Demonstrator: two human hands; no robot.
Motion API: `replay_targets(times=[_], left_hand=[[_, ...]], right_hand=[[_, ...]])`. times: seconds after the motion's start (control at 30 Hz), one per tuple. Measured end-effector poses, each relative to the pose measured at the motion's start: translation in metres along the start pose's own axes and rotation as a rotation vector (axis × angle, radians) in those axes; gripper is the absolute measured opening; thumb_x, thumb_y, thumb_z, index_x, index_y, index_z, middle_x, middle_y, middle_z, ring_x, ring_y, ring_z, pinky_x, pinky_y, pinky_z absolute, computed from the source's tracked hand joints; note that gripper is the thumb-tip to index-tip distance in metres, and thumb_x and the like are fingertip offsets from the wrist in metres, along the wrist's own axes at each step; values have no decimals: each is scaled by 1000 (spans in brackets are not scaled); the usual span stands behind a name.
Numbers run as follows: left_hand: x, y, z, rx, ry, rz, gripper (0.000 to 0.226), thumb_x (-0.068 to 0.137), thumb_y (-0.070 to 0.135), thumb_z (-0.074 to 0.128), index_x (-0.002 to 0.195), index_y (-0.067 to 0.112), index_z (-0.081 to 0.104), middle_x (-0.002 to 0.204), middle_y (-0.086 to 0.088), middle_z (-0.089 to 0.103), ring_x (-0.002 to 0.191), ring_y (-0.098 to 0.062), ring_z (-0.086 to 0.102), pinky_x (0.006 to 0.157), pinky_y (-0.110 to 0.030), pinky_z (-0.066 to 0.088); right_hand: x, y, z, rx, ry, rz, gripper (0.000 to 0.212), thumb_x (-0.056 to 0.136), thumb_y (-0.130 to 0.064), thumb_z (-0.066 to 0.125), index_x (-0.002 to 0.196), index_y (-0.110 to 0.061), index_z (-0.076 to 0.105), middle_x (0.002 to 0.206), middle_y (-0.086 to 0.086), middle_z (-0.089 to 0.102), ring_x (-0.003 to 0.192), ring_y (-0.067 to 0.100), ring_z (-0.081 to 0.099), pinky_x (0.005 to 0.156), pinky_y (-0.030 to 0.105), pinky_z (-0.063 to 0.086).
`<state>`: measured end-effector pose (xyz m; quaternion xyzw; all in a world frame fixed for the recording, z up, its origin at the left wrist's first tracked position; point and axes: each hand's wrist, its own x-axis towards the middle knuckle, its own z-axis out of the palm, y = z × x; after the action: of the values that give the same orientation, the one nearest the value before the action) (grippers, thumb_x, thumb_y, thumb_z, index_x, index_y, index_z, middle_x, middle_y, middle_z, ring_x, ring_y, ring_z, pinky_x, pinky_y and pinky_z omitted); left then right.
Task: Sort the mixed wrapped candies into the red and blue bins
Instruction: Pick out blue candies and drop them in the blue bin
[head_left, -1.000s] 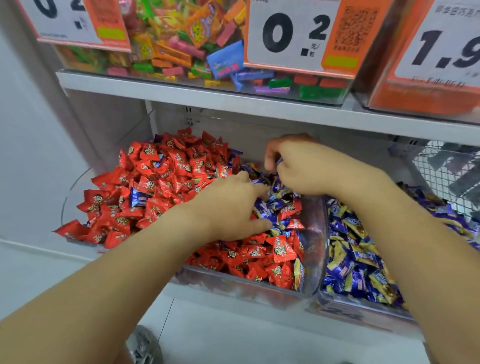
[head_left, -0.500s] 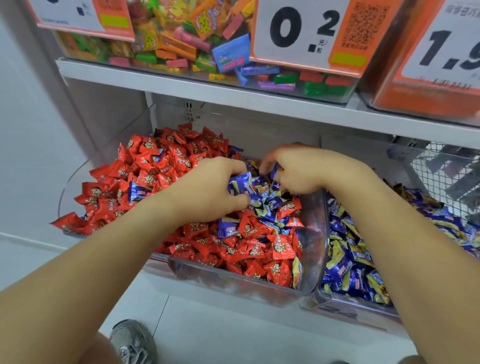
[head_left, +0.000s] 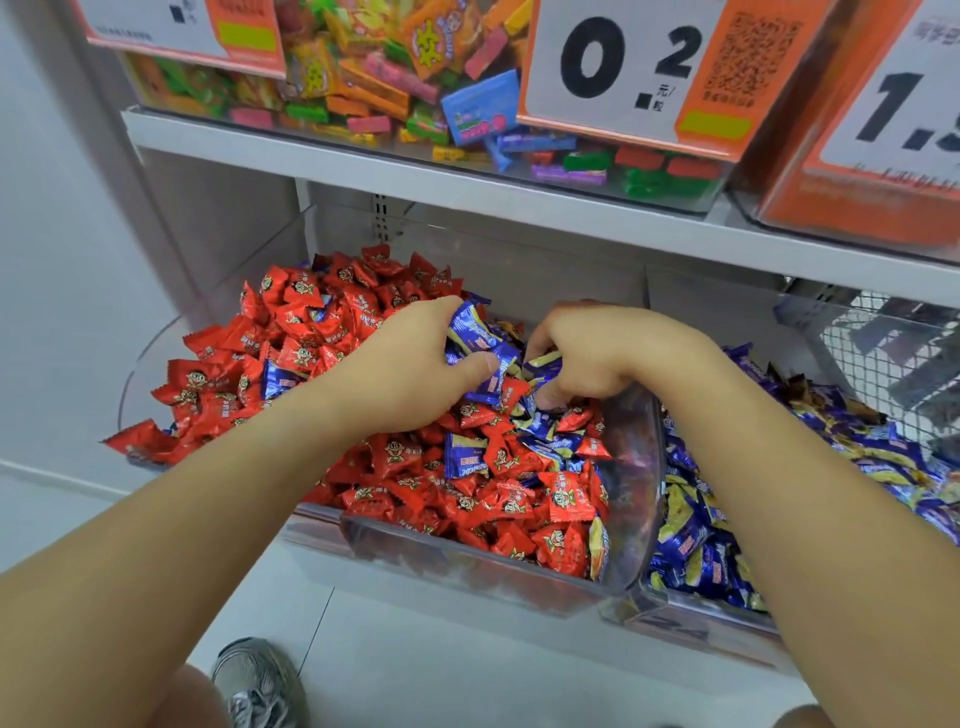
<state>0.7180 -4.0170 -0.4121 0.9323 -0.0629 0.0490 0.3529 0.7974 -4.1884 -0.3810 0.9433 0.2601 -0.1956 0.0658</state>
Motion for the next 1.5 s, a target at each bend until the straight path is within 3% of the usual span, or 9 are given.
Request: replay_targets(times=[0.13, 0.27, 0.43, 0.57, 0.77, 1.0, 1.13, 1.33, 1.5], left_hand=[[1, 0, -5, -139, 117, -25, 11, 93, 27, 65, 87, 20, 59, 77, 11, 65, 66, 4, 58, 57, -9, 40], [2, 4, -12, -214, 252, -62, 16, 93, 25, 64, 98, 10, 60, 88, -2, 70, 72, -11, 64, 66, -15, 47], [-5, 24, -4, -498, 83, -34, 18, 96, 11, 61, 103, 0, 51, 87, -13, 71, 67, -28, 73, 65, -52, 61], [-9, 52, 15, -481, 13, 108, 6, 95, 8, 62, 95, 9, 55, 72, -8, 70, 56, -17, 69, 56, -30, 55], [6, 108, 49, -270, 93, 340, 8, 92, 15, 61, 97, 20, 65, 83, 8, 69, 78, -9, 64, 74, -28, 50], [11, 106, 82, 13, -76, 321, 63, 80, 41, 56, 140, 27, 42, 126, -1, 48, 123, -21, 37, 101, -35, 24], [11, 70, 61, -41, 79, 229, 35, 84, 30, 55, 118, 22, 59, 117, 0, 57, 116, -20, 51, 104, -40, 40], [1, 25, 44, 523, -320, 171, 72, 71, 64, 33, 131, 34, 58, 150, 6, 43, 144, -25, 26, 119, -40, 20], [-5, 11, 31, 449, -256, 186, 50, 88, 58, 43, 122, 28, 65, 111, -1, 62, 114, -19, 53, 101, -28, 38]], right_hand=[[-6, 5, -3, 92, 128, -13, 55, 91, -35, 70, 141, -22, 51, 123, 5, 67, 88, 16, 59, 83, 24, 45], [-19, 13, 6, 811, 215, -70, 40, 98, -17, 62, 136, -19, 52, 126, 2, 64, 79, 18, 76, 90, 42, 58], [-72, 9, 28, 1468, 372, -157, 27, 97, 6, 54, 118, -7, 64, 114, 5, 65, 88, 25, 72, 75, 33, 61], [-119, 28, 48, 1655, 499, -27, 23, 96, 5, 53, 107, -6, 71, 98, 13, 61, 84, 26, 65, 75, 30, 59], [-140, 55, 70, 1591, 673, 173, 16, 97, -21, 61, 106, -12, 72, 115, 14, 69, 80, 21, 69, 86, 37, 56], [-133, 81, 78, 1668, 796, 115, 30, 99, -32, 57, 114, -8, 69, 121, 12, 69, 113, 21, 66, 103, 41, 50], [-122, 92, 80, 1067, 741, 124, 20, 99, -42, 54, 118, -39, 59, 125, -13, 61, 118, -6, 52, 103, 13, 33], [-101, 87, 84, 446, 546, 161, 39, 95, -51, 55, 132, -43, 57, 158, 1, 32, 145, 24, 29, 120, 41, 23], [-69, 95, 86, 262, 410, 201, 44, 103, -55, 29, 143, -48, 45, 164, -8, 21, 152, 25, 11, 120, 59, 10]])
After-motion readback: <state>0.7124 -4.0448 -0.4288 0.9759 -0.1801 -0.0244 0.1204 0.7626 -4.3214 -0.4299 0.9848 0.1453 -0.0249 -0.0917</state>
